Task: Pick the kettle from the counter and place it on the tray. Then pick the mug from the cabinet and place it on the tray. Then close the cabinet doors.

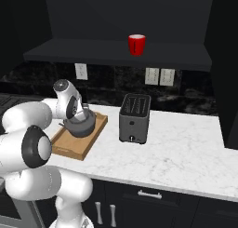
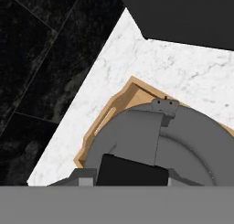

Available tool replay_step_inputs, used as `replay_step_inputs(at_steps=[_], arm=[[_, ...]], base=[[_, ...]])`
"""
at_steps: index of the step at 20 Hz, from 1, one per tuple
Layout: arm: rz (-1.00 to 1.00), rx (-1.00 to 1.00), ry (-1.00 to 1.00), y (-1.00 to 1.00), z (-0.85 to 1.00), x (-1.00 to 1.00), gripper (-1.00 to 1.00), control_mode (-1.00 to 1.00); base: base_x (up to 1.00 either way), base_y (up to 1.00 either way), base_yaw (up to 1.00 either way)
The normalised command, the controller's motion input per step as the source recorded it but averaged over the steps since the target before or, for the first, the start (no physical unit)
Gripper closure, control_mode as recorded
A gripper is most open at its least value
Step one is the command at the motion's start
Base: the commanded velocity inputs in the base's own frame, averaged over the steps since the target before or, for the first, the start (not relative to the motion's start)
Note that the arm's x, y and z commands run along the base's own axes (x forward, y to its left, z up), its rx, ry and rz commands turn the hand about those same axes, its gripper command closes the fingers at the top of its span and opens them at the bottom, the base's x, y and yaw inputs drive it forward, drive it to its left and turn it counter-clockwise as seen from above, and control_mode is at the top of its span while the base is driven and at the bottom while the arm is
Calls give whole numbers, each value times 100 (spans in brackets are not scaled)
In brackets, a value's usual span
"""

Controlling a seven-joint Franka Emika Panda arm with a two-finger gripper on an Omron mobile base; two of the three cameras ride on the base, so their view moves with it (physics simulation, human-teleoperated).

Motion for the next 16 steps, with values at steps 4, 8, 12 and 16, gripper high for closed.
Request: replay_step_inputs(at_steps=[4, 8, 12, 16], arm=[[2, 0, -1, -2, -9, 23, 100, -100], [2, 0, -1, -1, -11, 22, 100, -100], [3, 0, -10, 0, -21, 29, 100, -100], [1, 0, -9, -2, -27, 8, 100, -100]], base=[[0, 0, 0], [0, 0, 0], [0, 0, 0], [0, 0, 0]])
